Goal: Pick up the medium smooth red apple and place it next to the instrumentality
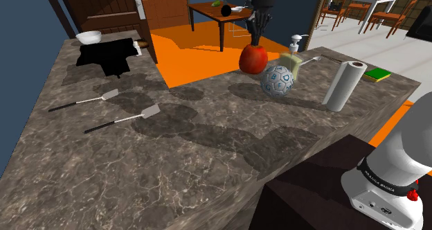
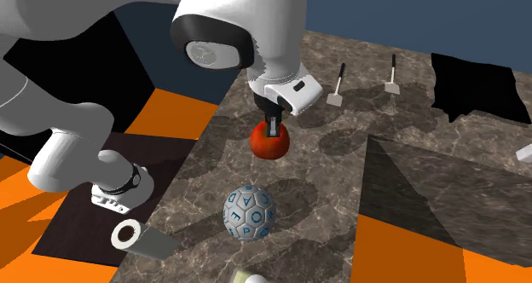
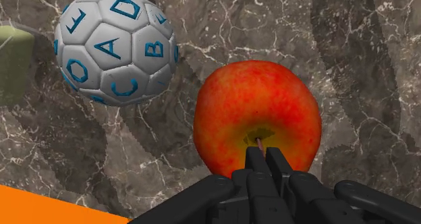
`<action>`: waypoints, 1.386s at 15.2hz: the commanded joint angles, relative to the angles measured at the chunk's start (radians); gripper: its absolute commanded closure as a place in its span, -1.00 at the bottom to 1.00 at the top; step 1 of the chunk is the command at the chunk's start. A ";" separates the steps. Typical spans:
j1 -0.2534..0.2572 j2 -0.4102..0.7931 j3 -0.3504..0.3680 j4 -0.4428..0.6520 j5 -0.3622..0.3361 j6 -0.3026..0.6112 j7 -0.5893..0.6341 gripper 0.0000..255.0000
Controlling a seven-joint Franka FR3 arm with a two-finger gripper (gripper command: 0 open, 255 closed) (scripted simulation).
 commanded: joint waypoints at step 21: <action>0.257 0.547 0.187 0.520 -0.122 0.050 0.447 1.00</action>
